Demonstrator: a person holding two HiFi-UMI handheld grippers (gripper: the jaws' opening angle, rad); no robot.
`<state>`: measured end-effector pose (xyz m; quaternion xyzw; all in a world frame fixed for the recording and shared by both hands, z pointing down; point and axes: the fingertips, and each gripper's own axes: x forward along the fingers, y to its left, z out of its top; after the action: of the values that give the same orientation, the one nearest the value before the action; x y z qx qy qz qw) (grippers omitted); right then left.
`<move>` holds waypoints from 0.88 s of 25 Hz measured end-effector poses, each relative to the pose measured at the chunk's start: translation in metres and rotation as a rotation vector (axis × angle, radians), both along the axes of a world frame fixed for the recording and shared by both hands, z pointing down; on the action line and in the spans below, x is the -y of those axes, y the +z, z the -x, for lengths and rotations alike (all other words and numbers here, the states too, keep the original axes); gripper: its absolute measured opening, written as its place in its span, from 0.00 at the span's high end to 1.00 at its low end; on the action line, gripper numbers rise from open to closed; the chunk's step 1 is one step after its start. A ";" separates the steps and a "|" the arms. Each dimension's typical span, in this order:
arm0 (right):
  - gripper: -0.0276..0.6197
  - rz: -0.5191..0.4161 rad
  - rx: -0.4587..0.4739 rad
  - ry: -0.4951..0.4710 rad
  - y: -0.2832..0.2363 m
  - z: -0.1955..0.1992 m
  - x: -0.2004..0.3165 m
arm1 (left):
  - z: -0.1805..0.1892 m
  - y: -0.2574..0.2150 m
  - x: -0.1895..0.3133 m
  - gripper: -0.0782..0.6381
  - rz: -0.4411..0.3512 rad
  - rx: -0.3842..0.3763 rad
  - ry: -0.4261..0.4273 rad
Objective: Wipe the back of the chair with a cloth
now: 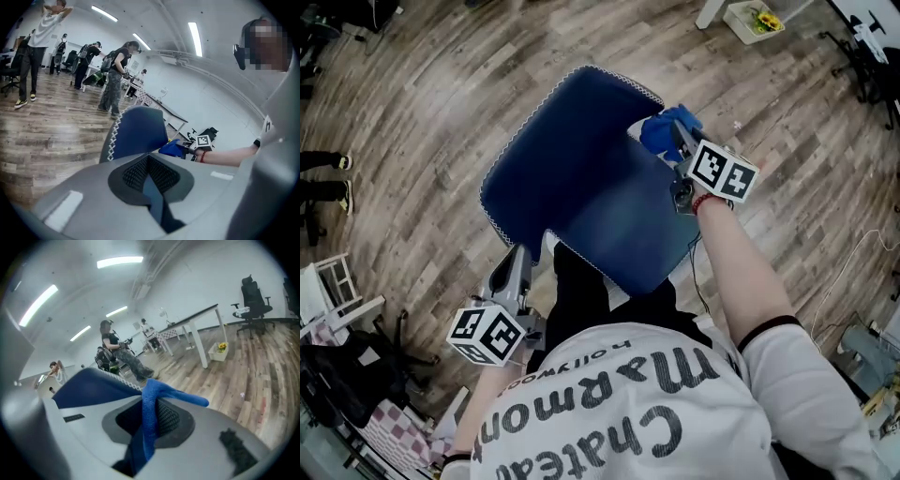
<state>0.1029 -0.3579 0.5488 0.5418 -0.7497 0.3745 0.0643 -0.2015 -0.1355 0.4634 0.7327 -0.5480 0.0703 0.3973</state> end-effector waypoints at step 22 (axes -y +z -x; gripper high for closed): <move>0.86 -0.662 -0.056 -0.523 -0.357 0.004 -0.163 | -0.115 -0.210 -0.057 0.88 -0.511 -0.044 -0.209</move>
<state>0.0987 -0.1950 0.1914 0.3346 -0.9398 0.0698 -0.0002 -0.0865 -0.0785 0.2536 0.7498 -0.6119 -0.1277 0.2168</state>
